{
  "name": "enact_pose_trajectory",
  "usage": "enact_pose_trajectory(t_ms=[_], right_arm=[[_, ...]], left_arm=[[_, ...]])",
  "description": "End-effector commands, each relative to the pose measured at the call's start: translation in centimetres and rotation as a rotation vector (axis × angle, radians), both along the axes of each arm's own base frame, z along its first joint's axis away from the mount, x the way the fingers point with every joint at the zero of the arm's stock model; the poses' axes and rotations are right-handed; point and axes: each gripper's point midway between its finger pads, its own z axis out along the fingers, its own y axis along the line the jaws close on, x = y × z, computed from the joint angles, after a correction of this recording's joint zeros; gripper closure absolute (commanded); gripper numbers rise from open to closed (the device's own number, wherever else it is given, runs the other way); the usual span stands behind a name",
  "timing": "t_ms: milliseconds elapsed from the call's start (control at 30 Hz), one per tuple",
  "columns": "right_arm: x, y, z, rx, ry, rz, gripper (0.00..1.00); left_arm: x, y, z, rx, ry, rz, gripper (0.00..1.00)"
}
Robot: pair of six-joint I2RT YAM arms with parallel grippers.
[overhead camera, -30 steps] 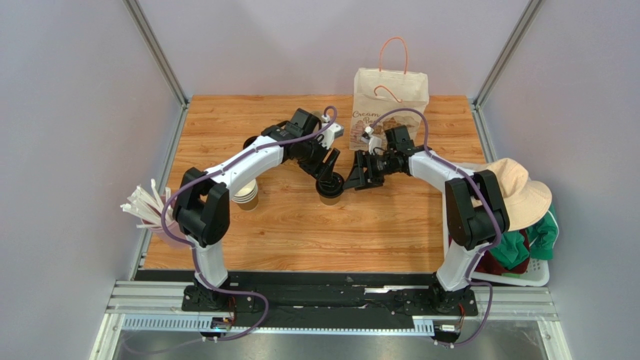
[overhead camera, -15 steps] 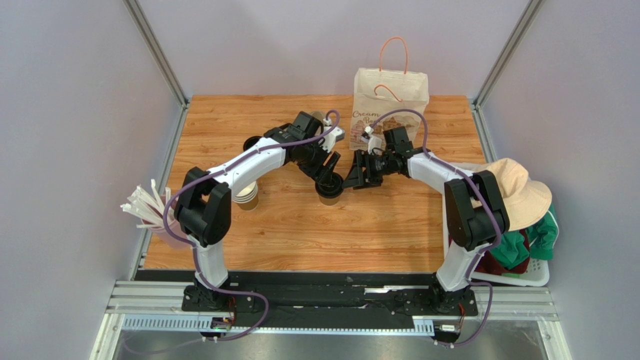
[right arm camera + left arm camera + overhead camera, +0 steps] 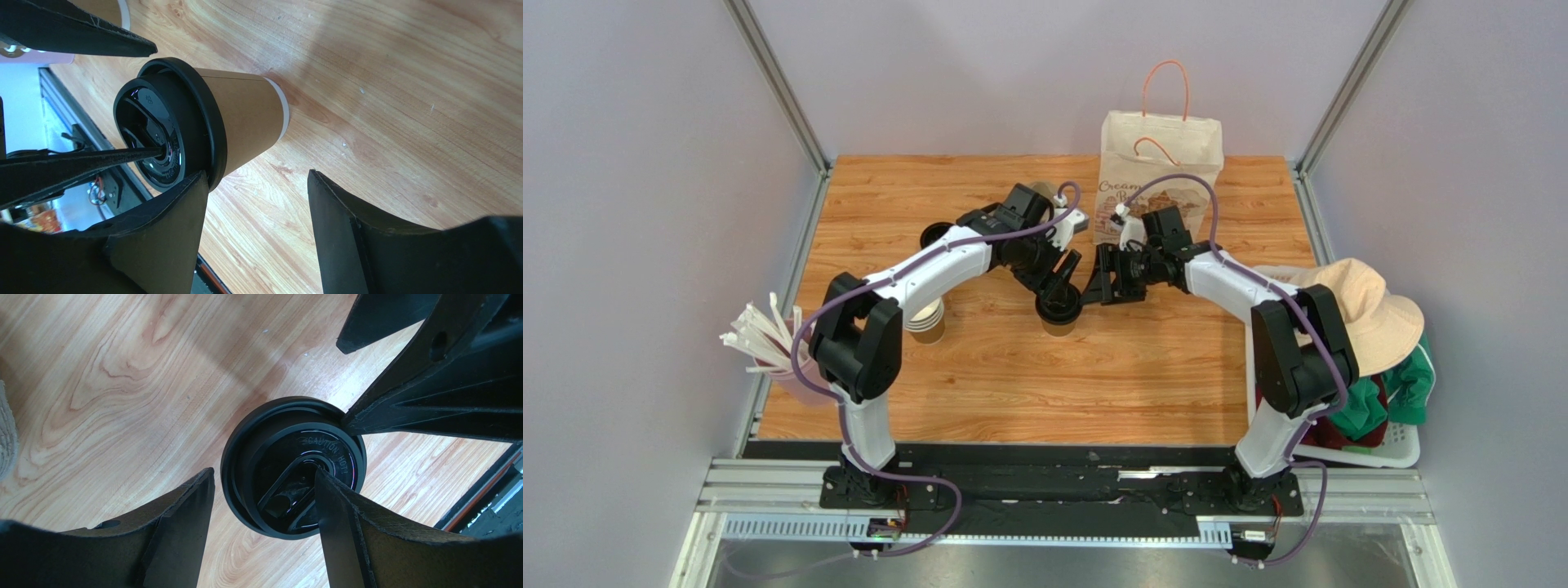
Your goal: Pack the takeout coffee
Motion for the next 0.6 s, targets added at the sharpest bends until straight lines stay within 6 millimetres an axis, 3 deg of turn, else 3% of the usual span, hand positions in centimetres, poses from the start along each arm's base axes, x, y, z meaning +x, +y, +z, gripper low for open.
enact_pose_trajectory(t_ms=[0,233,333,433,567], right_arm=[[0.7,-2.5,-3.6,-0.234,-0.036,-0.074,0.37],[0.9,-2.6,-3.3,-0.269,-0.060,-0.065,0.36],[1.8,-2.3,-0.4,-0.247,-0.144,-0.055,0.35],[2.6,-2.1,4.4,-0.207,-0.273,-0.049,0.34],[2.7,-1.8,8.0,-0.168,-0.343,-0.035,0.32]], left_arm=[[-0.7,0.8,-2.4,0.066,0.022,-0.025,0.31],[-0.7,0.7,-2.4,0.059,0.022,-0.032,0.31],[-0.4,0.5,-1.1,0.038,-0.005,-0.038,0.30],[0.2,0.2,1.0,0.003,-0.037,-0.041,0.29],[0.8,-0.4,3.7,-0.060,-0.040,-0.043,0.28]])
